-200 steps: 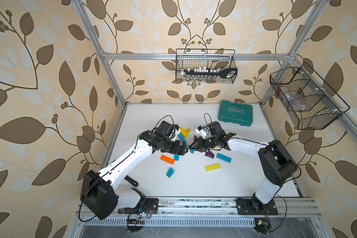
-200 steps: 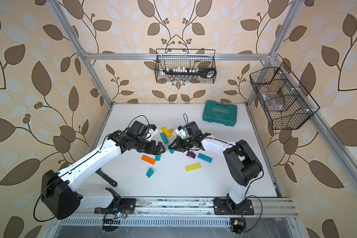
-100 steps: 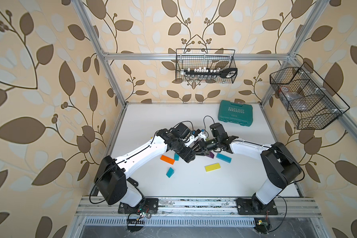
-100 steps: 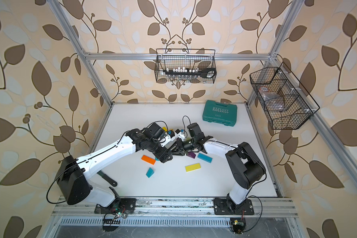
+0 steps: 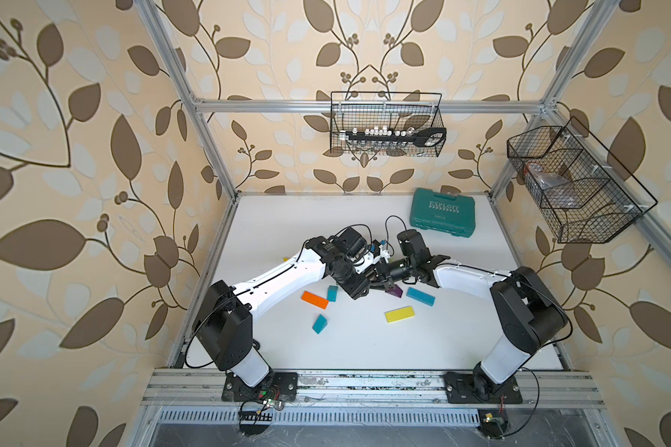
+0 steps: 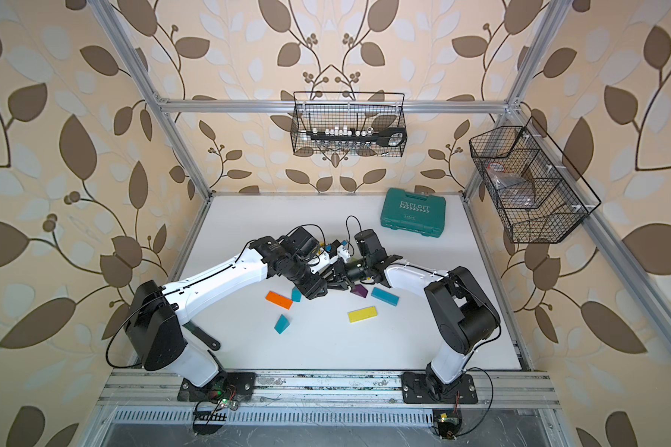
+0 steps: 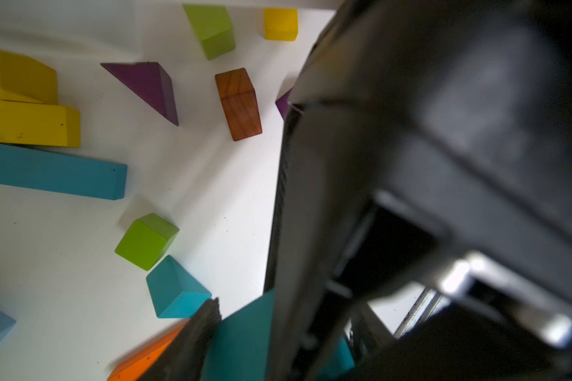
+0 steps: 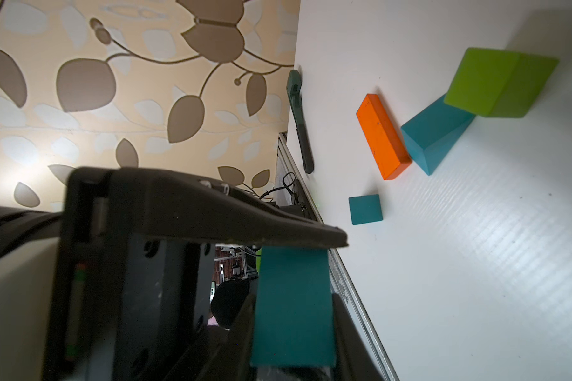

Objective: Assemble a small pinwheel with building blocks
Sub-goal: Pick up the building block from the center of the board, then assemble the building block at the center of the board.

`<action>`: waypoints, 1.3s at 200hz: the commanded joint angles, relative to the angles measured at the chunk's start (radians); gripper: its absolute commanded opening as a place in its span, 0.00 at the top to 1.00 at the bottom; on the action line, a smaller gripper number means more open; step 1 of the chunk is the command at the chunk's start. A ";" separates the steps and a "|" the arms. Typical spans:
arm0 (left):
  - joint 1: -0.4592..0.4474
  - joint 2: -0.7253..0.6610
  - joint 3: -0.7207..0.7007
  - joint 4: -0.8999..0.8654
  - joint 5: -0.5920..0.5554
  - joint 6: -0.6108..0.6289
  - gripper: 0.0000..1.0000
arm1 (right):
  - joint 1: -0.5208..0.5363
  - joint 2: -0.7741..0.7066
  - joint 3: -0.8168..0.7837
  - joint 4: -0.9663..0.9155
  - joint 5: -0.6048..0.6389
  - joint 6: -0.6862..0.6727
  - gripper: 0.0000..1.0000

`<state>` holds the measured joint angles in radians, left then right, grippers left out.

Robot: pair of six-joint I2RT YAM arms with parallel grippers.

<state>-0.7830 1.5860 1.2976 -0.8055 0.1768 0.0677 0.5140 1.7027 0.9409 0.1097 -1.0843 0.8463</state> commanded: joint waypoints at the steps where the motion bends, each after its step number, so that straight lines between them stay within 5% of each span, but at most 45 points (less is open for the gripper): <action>1: 0.004 0.005 0.020 -0.008 -0.052 0.042 0.46 | 0.005 0.004 -0.003 -0.007 -0.067 -0.002 0.90; 48: 0.005 0.002 0.022 -0.020 -0.060 0.034 0.53 | -0.004 0.017 0.003 -0.019 -0.063 -0.012 0.87; 86: 0.017 -0.016 0.009 -0.026 -0.056 0.004 0.59 | -0.019 0.010 0.010 -0.034 -0.053 -0.016 0.62; 121: 0.034 -0.036 -0.023 -0.041 -0.058 -0.037 0.60 | -0.051 -0.007 0.022 -0.042 -0.037 -0.018 0.54; 171: 0.108 -0.036 -0.044 -0.072 -0.146 -0.139 0.60 | -0.165 -0.035 0.006 -0.167 0.018 -0.096 0.50; 260: 0.296 0.264 0.150 -0.115 -0.298 -0.234 0.67 | -0.271 -0.062 -0.061 -0.326 0.097 -0.247 0.49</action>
<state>-0.5144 1.7939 1.3712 -0.8970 -0.0582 -0.1101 0.2447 1.6398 0.9081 -0.1780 -1.0035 0.6468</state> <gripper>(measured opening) 0.584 0.505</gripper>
